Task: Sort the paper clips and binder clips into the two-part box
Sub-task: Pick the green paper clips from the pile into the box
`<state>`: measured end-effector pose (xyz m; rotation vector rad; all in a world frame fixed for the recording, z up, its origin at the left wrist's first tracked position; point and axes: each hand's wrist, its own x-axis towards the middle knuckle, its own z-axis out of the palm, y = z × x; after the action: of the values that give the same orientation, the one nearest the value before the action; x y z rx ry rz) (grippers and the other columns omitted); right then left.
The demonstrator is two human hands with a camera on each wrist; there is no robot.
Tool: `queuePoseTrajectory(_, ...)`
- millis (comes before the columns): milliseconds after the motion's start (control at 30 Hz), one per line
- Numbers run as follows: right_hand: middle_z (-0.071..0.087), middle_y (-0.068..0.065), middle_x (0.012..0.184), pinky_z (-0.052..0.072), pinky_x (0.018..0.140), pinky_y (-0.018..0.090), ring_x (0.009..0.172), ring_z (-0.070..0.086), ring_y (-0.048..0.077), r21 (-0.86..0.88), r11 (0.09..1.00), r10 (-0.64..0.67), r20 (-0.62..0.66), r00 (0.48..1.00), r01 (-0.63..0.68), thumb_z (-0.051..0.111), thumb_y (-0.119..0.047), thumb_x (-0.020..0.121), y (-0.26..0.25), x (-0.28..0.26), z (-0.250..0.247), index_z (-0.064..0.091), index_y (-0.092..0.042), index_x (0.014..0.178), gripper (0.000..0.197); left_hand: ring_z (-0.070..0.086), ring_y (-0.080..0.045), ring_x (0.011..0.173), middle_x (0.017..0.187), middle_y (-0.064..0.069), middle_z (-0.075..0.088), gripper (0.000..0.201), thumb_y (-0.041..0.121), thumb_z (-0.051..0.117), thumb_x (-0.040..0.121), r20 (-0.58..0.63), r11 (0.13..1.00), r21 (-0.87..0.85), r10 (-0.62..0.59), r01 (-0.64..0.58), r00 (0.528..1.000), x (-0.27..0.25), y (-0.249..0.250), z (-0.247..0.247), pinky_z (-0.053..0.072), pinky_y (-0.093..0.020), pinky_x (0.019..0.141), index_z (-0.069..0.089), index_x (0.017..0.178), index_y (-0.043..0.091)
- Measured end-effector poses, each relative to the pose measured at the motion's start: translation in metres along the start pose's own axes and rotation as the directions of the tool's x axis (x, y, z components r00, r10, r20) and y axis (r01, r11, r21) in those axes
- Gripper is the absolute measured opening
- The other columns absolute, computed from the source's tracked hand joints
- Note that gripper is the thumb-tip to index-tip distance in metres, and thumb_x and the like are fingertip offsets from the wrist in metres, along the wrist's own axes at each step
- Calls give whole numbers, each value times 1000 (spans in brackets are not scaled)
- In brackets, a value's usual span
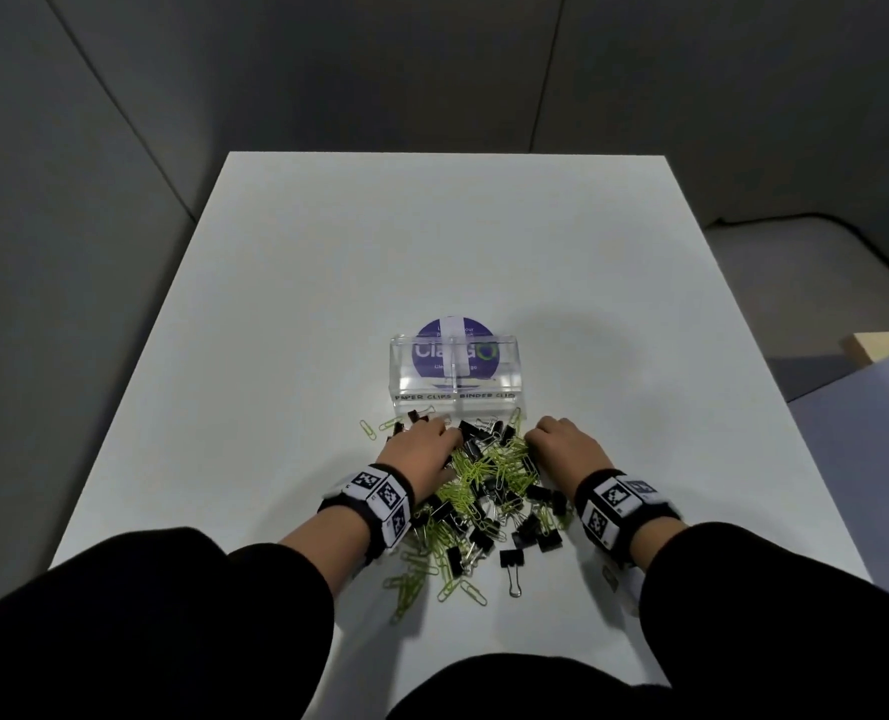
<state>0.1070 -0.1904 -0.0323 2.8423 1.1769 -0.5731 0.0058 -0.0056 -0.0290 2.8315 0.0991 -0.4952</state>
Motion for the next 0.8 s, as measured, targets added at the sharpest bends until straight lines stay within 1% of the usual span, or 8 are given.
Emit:
queuePoseTrajectory(67, 57, 11, 116, 47, 82, 35, 105, 52, 29, -8, 1000, 1, 4, 1000, -1, 48, -5, 91, 0, -1, 1, 57, -7, 114, 24, 47, -24, 119, 134, -7, 46, 43, 32, 55, 90, -13, 999, 53, 13, -12, 1000, -2, 0, 0, 46, -36, 95, 44, 129, 16)
queuePoseTrajectory(167, 57, 12, 115, 46, 80, 36, 105, 52, 29, -23, 1000, -3, 29, 1000, 4, 46, -7, 92, -1, -4, 0, 55, -7, 114, 23, 43, -23, 121, 133, -5, 45, 40, 31, 53, 91, -77, 989, 128, 80, -70, 994, -6, 2, -2, 42, -35, 99, 46, 128, 17)
queuePoseTrajectory(267, 57, 10, 114, 47, 78, 35, 105, 54, 28, -60, 998, -18, 45, 999, 20, 46, -11, 94, -3, -8, -1, 54, -8, 114, 22, 41, -23, 123, 133, -4, 46, 38, 28, 50, 92, -73, 975, 191, 128, -112, 989, -8, 9, -4, 36, -35, 102, 48, 129, 16)
queuePoseTrajectory(400, 56, 10, 115, 46, 78, 36, 106, 52, 28, -63, 997, -40, 53, 998, 44, 45, -11, 94, -3, -12, 0, 51, -8, 116, 22, 43, -26, 121, 131, -6, 50, 34, 25, 47, 94, -23, 961, 266, 80, -71, 997, -6, 18, -1, 37, -38, 99, 51, 125, 12)
queuePoseTrajectory(467, 56, 9, 114, 47, 78, 36, 105, 52, 27, -40, 997, -65, 37, 997, 67, 47, -11, 93, -2, -13, 1, 47, -11, 120, 27, 43, -26, 120, 129, -6, 51, 31, 22, 46, 95, -18, 959, 277, 62, -55, 998, -4, 19, 1, 38, -38, 98, 53, 123, 12)
queuePoseTrajectory(567, 54, 9, 115, 45, 75, 35, 105, 51, 27, -35, 995, -91, 39, 995, 93, 51, -13, 91, -2, -14, 2, 46, -12, 120, 29, 45, -26, 117, 127, -6, 52, 27, 17, 47, 95, -16, 952, 297, 87, -78, 996, 0, 18, 4, 39, -38, 95, 56, 119, 13)
queuePoseTrajectory(700, 51, 10, 119, 47, 77, 37, 106, 51, 28, -36, 998, -46, 23, 999, 47, 48, -12, 93, -3, -16, 2, 49, -9, 118, 25, 47, -24, 116, 128, -5, 51, 28, 13, 48, 93, 17, 942, 309, 131, -129, 991, 3, 14, 5, 40, -37, 96, 55, 120, 14)
queuePoseTrajectory(800, 53, 10, 119, 47, 78, 37, 107, 52, 28, -28, 999, -25, 30, 999, 26, 44, -13, 94, -5, -16, 1, 50, -8, 116, 23, 50, -23, 111, 125, -4, 53, 32, 8, 52, 91, 26, 937, 312, 157, -158, 987, 4, 14, 5, 44, -36, 92, 51, 122, 13)
